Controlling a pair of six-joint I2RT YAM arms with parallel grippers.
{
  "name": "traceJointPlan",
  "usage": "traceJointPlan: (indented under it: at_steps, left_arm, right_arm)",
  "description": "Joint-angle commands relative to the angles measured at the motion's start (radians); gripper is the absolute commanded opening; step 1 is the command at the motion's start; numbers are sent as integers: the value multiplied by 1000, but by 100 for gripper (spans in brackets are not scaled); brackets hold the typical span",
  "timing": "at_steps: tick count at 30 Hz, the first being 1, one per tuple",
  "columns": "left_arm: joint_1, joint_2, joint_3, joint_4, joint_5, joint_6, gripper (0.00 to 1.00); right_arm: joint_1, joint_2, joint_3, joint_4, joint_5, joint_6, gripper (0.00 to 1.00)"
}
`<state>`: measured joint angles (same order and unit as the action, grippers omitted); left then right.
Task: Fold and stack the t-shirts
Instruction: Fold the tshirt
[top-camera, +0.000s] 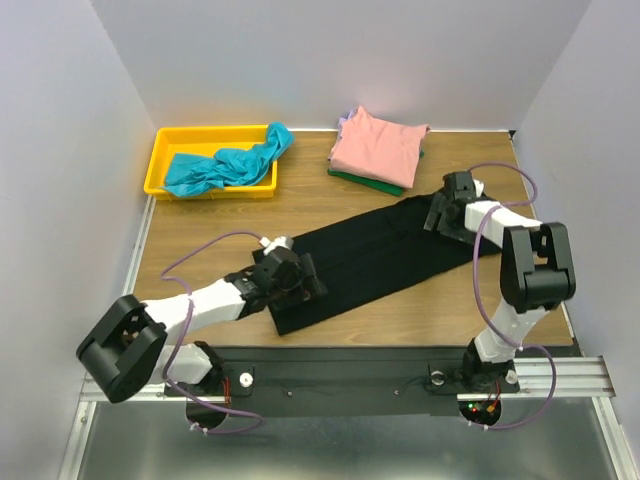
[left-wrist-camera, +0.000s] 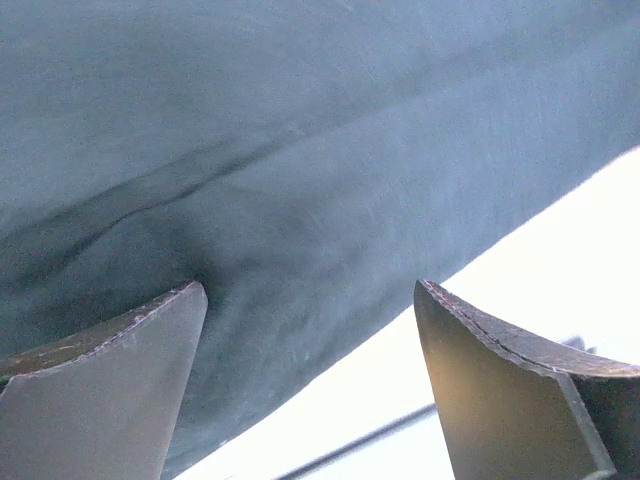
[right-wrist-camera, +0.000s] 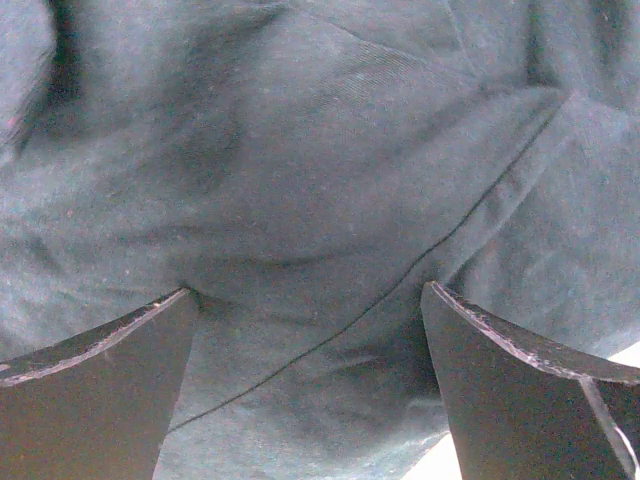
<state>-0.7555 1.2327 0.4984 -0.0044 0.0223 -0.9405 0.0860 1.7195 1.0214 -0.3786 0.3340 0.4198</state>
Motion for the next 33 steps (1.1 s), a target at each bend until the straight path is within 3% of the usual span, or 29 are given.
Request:
traceJointPlan:
  at_steps: [1, 6, 10, 15, 19, 22, 24, 25, 26, 28, 29, 31, 32, 33]
  left_arm:
    - [-126, 99, -20, -71, 158, -21, 98]
    - [-290, 122, 77, -15, 219, -21, 98]
    - [-376, 132, 179, -58, 199, 3, 98]
    - [-407, 87, 252, -118, 133, 28, 98]
    - [-397, -8, 269, -253, -78, -4, 98]
    - [-299, -64, 261, -403, -244, -62, 98]
    - [-221, -96, 238, -459, -306, -80, 98]
    - [-118, -107, 221, -441, -323, -61, 98]
    - [-70, -127, 186, -434, -323, -34, 98]
    - [20, -131, 166, -419, -318, -6, 98]
    - [80, -127, 152, -399, -340, -7, 98]
    - [122, -115, 146, -378, -331, 18, 98]
    - [151, -96, 140, -344, -328, 29, 98]
    - [165, -84, 141, -324, -312, 29, 98]
  right_arm:
    - [-78, 141, 112, 46, -70, -235, 100]
    - [-81, 262, 222, 76, -99, -360, 100]
    - [-81, 241, 253, 102, -101, -403, 100]
    - [-81, 34, 214, 99, -151, -403, 100]
    - [-81, -174, 134, 86, -265, -357, 100]
    - [-42, -303, 71, 35, -363, -297, 100]
    - [126, -389, 3, 23, -251, -265, 100]
    - [192, -412, -13, 14, -222, -251, 100]
    - [322, -431, -50, 12, -214, -219, 100]
    - [446, -472, -81, 12, -193, -175, 100]
    - [574, -477, -95, 14, -175, -126, 100]
    - [712, -460, -109, 12, -115, -90, 100]
    - [851, -418, -107, 12, -90, -72, 100]
    - [914, -364, -84, -6, -32, -56, 100]
